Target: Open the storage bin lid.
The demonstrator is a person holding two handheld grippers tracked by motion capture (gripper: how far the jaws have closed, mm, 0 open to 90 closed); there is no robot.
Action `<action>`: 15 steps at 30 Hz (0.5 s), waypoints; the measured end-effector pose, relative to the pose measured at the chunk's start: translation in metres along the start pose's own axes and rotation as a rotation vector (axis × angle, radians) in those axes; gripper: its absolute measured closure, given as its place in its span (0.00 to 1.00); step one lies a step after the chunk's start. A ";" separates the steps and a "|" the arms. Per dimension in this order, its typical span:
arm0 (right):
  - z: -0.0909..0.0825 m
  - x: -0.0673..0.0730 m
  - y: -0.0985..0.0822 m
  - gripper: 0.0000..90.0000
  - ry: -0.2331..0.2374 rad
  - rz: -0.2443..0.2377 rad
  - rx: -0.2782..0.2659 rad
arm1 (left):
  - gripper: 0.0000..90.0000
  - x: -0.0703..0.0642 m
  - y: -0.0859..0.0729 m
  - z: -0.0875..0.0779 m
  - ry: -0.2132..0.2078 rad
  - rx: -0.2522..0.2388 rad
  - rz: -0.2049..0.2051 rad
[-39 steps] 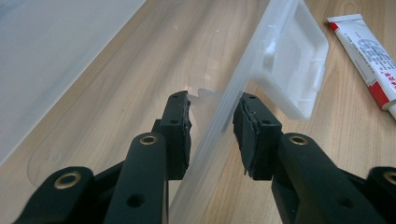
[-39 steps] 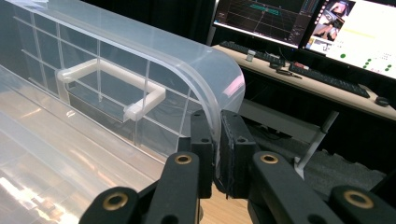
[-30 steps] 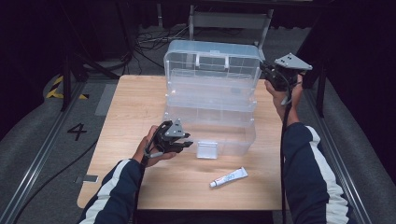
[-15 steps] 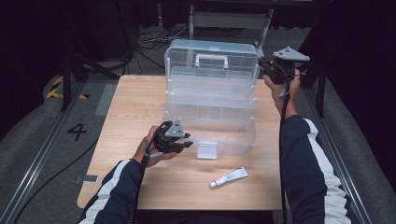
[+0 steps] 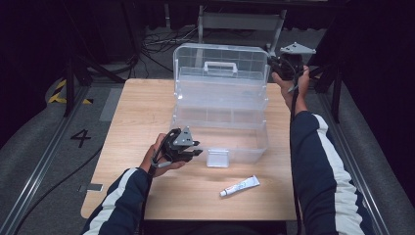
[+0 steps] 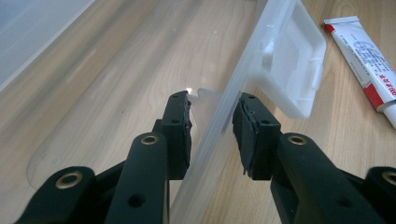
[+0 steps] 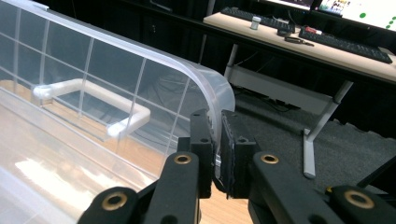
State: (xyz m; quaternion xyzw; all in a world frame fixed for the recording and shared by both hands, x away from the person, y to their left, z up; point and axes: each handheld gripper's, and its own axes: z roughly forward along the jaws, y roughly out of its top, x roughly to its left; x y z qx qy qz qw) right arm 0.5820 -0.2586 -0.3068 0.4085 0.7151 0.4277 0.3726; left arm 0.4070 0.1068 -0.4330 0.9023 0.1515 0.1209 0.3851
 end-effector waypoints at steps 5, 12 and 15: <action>0.013 -0.003 0.002 0.94 0.011 0.022 0.024 | 0.75 -0.001 0.000 -0.001 0.004 0.001 0.003; 0.032 -0.010 0.004 0.94 0.028 0.035 0.075 | 0.76 0.000 -0.001 -0.002 -0.003 0.005 -0.005; 0.038 -0.011 0.004 0.94 0.022 0.019 0.096 | 0.76 0.000 -0.001 -0.002 -0.004 0.007 -0.001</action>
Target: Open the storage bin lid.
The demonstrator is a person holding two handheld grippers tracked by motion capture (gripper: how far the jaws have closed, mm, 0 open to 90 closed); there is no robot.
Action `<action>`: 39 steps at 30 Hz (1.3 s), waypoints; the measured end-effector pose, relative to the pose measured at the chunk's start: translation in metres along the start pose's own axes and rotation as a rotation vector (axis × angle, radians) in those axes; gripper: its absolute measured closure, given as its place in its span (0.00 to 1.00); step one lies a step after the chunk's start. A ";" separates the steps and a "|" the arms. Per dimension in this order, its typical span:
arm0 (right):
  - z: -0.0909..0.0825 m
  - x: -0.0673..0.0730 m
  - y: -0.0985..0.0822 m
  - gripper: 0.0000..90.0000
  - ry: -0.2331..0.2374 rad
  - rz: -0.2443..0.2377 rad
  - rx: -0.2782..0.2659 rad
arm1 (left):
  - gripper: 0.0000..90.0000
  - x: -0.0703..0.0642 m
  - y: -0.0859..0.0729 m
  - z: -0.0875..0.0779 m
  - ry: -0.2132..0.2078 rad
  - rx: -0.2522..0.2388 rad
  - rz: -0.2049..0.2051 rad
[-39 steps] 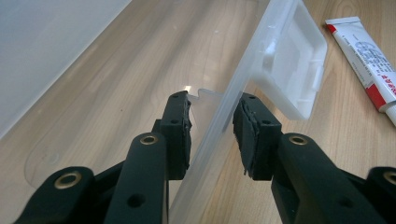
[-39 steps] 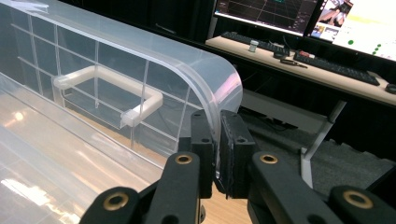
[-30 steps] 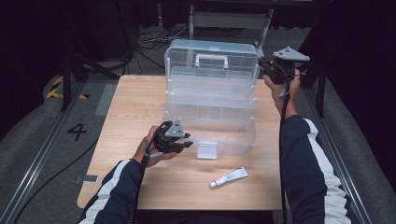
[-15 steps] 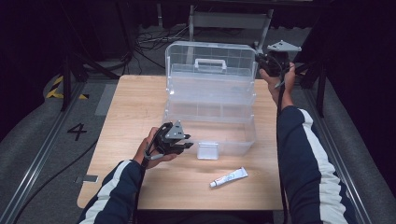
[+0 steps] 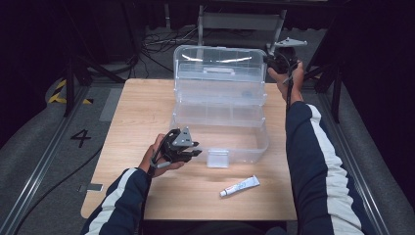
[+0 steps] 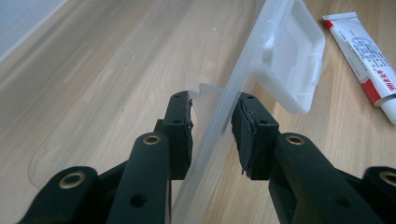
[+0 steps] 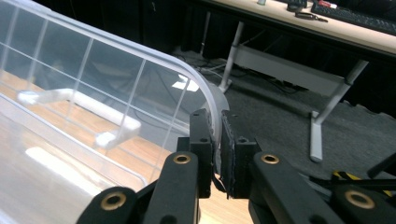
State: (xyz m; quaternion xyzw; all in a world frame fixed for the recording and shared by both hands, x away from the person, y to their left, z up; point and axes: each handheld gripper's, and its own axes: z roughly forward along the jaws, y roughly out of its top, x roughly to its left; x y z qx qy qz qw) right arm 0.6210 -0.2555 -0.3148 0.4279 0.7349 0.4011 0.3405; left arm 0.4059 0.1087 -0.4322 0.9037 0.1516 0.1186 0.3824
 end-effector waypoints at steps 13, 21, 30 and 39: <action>0.028 -0.010 -0.002 0.93 0.026 0.016 0.065 | 0.76 0.000 0.000 0.000 0.003 -0.003 -0.001; 0.044 -0.014 -0.001 0.92 0.046 0.008 0.127 | 0.76 -0.002 -0.001 -0.001 -0.002 0.001 -0.001; 0.055 -0.017 -0.004 0.92 0.061 0.018 0.178 | 0.76 -0.002 -0.003 -0.003 -0.004 -0.007 0.001; 0.068 -0.019 -0.008 0.92 0.070 0.024 0.219 | 0.76 -0.004 -0.003 -0.002 -0.003 -0.012 -0.011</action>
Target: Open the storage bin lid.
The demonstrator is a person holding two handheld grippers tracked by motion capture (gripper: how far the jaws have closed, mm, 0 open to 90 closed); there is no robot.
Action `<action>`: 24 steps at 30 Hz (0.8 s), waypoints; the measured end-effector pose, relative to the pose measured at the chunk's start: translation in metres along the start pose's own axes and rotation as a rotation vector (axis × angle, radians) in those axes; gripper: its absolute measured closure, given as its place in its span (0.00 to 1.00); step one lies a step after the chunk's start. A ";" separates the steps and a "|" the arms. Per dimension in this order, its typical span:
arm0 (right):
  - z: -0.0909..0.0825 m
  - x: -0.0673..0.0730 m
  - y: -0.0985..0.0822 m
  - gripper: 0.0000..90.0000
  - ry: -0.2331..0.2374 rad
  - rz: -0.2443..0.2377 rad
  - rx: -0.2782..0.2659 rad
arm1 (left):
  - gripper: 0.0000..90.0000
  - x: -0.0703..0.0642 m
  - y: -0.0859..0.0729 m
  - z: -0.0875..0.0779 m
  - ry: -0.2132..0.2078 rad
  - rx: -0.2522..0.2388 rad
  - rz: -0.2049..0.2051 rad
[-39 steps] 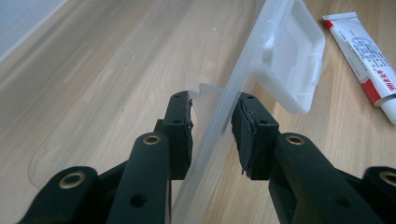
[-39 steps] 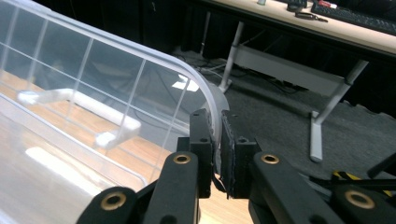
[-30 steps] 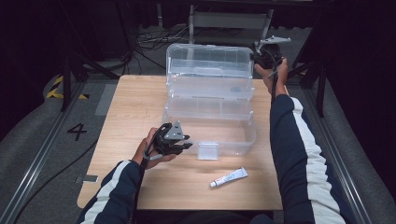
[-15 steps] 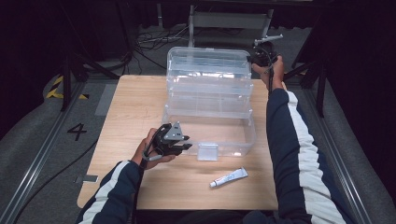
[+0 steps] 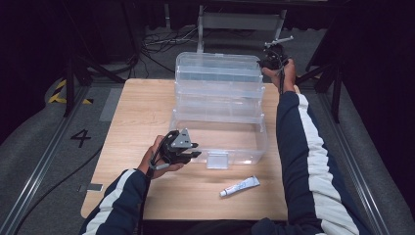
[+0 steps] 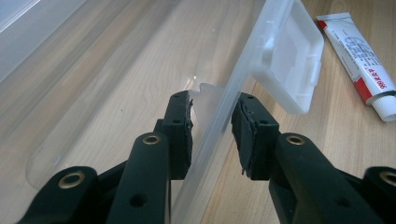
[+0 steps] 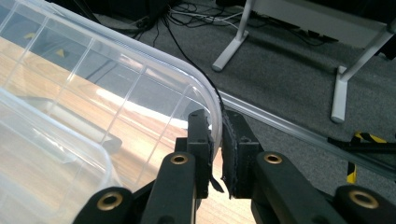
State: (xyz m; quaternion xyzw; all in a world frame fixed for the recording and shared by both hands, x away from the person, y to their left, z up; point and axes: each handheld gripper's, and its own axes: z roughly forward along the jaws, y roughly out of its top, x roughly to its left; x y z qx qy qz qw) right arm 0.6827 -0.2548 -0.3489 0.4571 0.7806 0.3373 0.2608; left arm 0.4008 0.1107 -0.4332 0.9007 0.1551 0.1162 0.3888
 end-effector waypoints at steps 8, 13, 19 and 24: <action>0.011 -0.001 -0.005 0.92 0.000 0.012 0.036 | 0.76 -0.001 -0.001 -0.001 -0.005 0.000 0.002; 0.012 -0.010 -0.008 0.98 0.056 0.070 0.012 | 0.76 -0.001 -0.001 -0.001 -0.006 0.003 0.007; 0.009 -0.012 -0.009 0.99 0.028 0.052 0.033 | 0.77 0.000 -0.002 -0.002 -0.007 0.002 0.008; 0.005 -0.009 -0.010 0.99 0.014 0.018 0.045 | 0.77 0.000 -0.002 -0.002 -0.008 0.003 0.005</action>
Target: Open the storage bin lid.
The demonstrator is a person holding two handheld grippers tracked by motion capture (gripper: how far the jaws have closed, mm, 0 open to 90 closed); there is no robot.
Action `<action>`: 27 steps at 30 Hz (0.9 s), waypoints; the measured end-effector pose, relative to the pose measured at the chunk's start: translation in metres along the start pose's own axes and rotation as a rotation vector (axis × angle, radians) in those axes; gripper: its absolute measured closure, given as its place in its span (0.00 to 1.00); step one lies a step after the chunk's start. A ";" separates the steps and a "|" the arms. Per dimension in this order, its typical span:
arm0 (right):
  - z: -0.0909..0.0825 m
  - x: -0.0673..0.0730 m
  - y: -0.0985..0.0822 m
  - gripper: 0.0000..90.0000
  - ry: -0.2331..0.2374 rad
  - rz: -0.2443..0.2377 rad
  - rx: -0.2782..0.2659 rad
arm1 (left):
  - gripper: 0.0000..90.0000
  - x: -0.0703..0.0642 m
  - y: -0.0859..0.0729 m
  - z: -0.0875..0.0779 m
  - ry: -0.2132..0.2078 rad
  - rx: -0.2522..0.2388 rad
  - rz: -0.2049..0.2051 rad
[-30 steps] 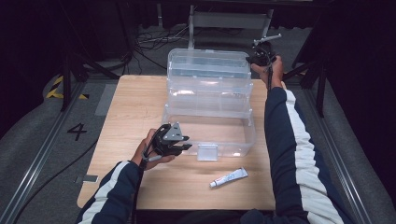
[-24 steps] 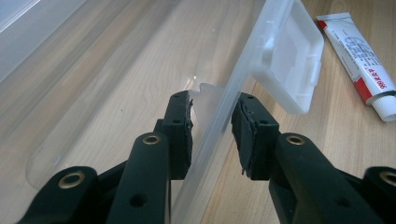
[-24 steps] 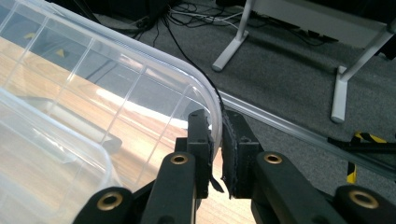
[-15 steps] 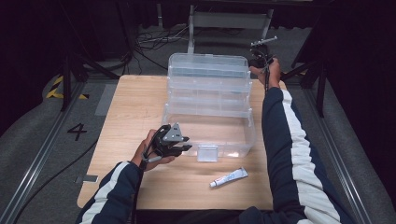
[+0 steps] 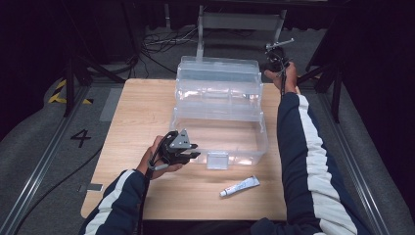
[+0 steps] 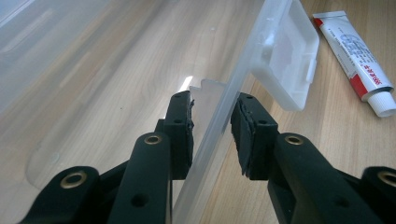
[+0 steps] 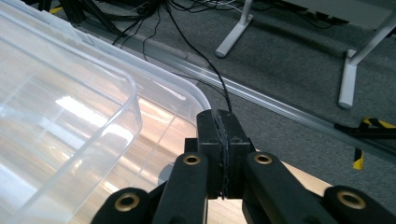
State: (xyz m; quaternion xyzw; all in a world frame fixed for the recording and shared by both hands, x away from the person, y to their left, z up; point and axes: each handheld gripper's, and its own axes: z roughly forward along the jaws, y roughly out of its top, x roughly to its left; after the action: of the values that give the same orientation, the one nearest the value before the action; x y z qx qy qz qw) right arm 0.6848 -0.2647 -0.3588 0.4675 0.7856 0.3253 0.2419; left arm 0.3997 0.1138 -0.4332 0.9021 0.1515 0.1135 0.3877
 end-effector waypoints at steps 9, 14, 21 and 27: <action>-0.012 0.007 -0.004 0.98 0.003 -0.038 -0.021 | 0.77 0.001 0.000 0.000 -0.005 0.003 0.004; -0.026 0.008 -0.006 1.00 0.013 -0.062 -0.039 | 0.77 0.000 0.000 0.000 -0.003 0.001 0.001; -0.041 0.008 -0.011 1.00 0.012 -0.060 -0.063 | 0.77 0.001 0.000 0.000 -0.004 0.003 0.000; -0.056 0.016 -0.019 1.00 0.028 -0.096 -0.086 | 0.77 0.000 0.000 0.000 -0.006 0.003 -0.008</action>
State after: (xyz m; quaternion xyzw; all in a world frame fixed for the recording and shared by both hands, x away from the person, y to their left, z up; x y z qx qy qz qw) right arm 0.6288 -0.2732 -0.3362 0.4139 0.7956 0.3532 0.2662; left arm 0.4002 0.1139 -0.4329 0.9024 0.1542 0.1091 0.3873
